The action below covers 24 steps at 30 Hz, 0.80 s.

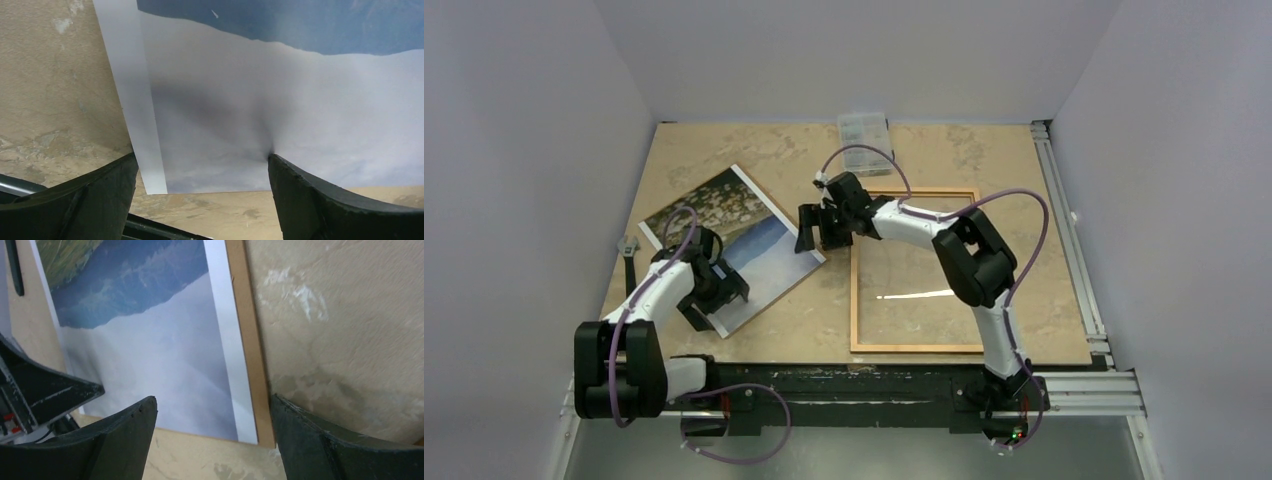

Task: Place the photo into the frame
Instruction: Move the photo frame item to the center of the board.

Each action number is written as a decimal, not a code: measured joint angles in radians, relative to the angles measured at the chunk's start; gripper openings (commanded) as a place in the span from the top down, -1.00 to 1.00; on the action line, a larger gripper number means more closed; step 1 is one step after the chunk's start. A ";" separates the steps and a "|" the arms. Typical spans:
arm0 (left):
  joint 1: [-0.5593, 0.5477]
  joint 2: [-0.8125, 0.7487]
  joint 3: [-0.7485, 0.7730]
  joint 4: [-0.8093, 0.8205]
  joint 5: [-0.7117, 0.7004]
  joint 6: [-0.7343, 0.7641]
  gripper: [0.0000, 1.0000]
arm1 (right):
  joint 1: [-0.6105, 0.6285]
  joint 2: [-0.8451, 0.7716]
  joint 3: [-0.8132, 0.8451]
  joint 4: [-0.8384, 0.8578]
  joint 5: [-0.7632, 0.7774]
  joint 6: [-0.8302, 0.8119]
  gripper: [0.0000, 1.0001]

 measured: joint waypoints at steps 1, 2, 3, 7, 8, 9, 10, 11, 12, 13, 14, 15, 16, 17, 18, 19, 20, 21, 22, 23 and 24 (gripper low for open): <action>0.001 0.002 0.001 0.001 0.006 0.003 -0.93 | 0.000 -0.010 -0.017 0.006 -0.014 0.005 -0.65; 0.002 0.002 0.002 0.004 0.013 0.005 -0.93 | 0.000 -0.022 -0.038 0.014 -0.027 0.013 -0.65; 0.002 0.002 0.002 0.007 0.019 0.007 -0.93 | 0.000 -0.034 -0.058 0.020 -0.040 0.021 -0.64; 0.001 0.006 0.005 0.007 0.031 0.028 -0.93 | 0.000 -0.089 -0.144 0.049 -0.056 0.051 -0.64; 0.000 0.008 0.006 0.006 0.031 0.030 -0.93 | 0.000 -0.108 -0.171 0.047 -0.060 0.058 -0.64; -0.006 0.011 0.008 0.005 0.030 0.032 -0.92 | 0.000 -0.127 -0.198 0.046 -0.063 0.066 -0.64; -0.015 0.015 0.010 0.004 0.028 0.037 -0.93 | 0.001 -0.147 -0.224 0.045 -0.066 0.073 -0.64; -0.028 0.019 0.013 0.004 0.027 0.039 -0.92 | 0.002 -0.167 -0.248 0.043 -0.066 0.079 -0.64; -0.042 0.023 0.015 0.005 0.026 0.042 -0.92 | 0.003 -0.187 -0.273 0.039 -0.063 0.083 -0.64; -0.058 0.026 0.018 0.006 0.023 0.046 -0.92 | 0.005 -0.208 -0.301 0.038 -0.060 0.088 -0.64; -0.071 0.029 0.019 0.007 0.019 0.046 -0.92 | 0.006 -0.228 -0.323 0.034 -0.056 0.091 -0.64; -0.089 0.034 0.023 0.008 0.014 0.046 -0.92 | 0.009 -0.248 -0.344 0.028 -0.047 0.093 -0.65; -0.110 0.039 0.025 0.011 0.011 0.046 -0.92 | 0.011 -0.265 -0.361 0.021 -0.038 0.096 -0.65; -0.125 0.041 0.026 0.013 0.009 0.046 -0.92 | 0.013 -0.280 -0.375 0.008 -0.029 0.097 -0.66; -0.141 0.043 0.028 0.016 0.007 0.046 -0.91 | 0.016 -0.295 -0.387 -0.005 -0.018 0.098 -0.68; -0.157 0.045 0.031 0.021 0.007 0.046 -0.90 | 0.019 -0.309 -0.395 -0.022 -0.004 0.098 -0.70; -0.171 0.047 0.034 0.024 0.007 0.045 -0.90 | 0.021 -0.320 -0.401 -0.035 0.009 0.097 -0.73; -0.182 0.048 0.035 0.027 0.008 0.042 -0.91 | 0.026 -0.335 -0.407 -0.054 0.030 0.095 -0.77; -0.192 0.046 0.035 0.032 0.007 0.036 -0.91 | 0.031 -0.346 -0.409 -0.072 0.047 0.094 -0.80; -0.200 0.042 0.035 0.034 0.005 0.031 -0.91 | 0.035 -0.353 -0.409 -0.083 0.064 0.090 -0.82; -0.207 0.032 0.031 0.041 0.003 0.021 -0.91 | 0.041 -0.361 -0.409 -0.095 0.078 0.087 -0.83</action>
